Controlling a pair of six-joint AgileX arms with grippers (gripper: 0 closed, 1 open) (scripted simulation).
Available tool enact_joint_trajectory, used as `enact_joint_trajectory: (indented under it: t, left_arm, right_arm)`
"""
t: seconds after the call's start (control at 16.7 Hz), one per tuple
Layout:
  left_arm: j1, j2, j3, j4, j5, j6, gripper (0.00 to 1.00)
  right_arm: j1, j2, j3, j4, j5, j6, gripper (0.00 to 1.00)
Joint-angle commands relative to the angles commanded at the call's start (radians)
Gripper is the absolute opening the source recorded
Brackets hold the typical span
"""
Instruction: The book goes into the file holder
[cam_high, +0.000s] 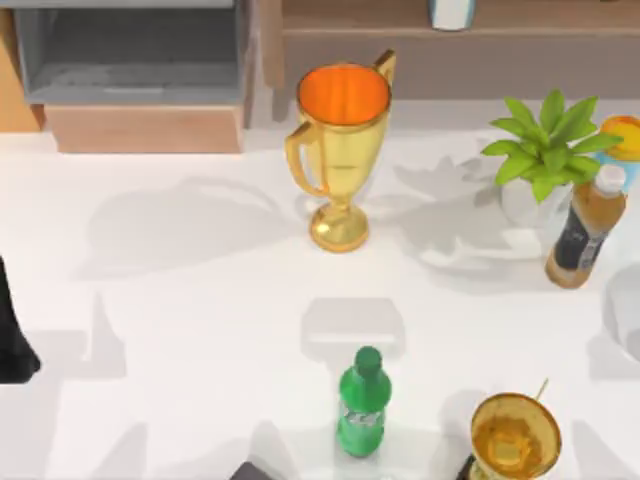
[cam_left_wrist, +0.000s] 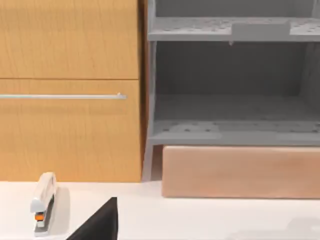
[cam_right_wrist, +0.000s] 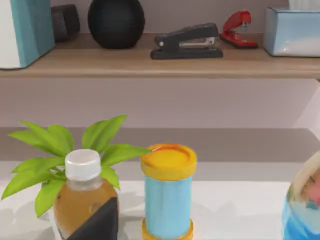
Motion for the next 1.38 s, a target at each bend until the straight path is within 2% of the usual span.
enact_joint_trajectory:
  t: [0.3, 0.54, 0.78, 1.38]
  left_arm:
    - [-0.016, 0.055, 0.045, 0.013, -0.017, -0.001, 1.00]
    - [-0.080, 0.267, 0.224, 0.055, -0.087, -0.001, 1.00]
    - [-0.193, 0.602, 0.488, 0.118, -0.190, 0.000, 1.00]
    - [-0.564, 1.571, 1.279, 0.309, -0.498, 0.007, 1.00]
  right_arm:
    - [0.000, 0.000, 0.000, 0.000, 0.000, 0.000, 1.00]
    - [0.000, 0.000, 0.000, 0.000, 0.000, 0.000, 1.00]
    - [0.000, 0.000, 0.000, 0.000, 0.000, 0.000, 1.00]
    - [0.000, 0.000, 0.000, 0.000, 0.000, 0.000, 1.00]
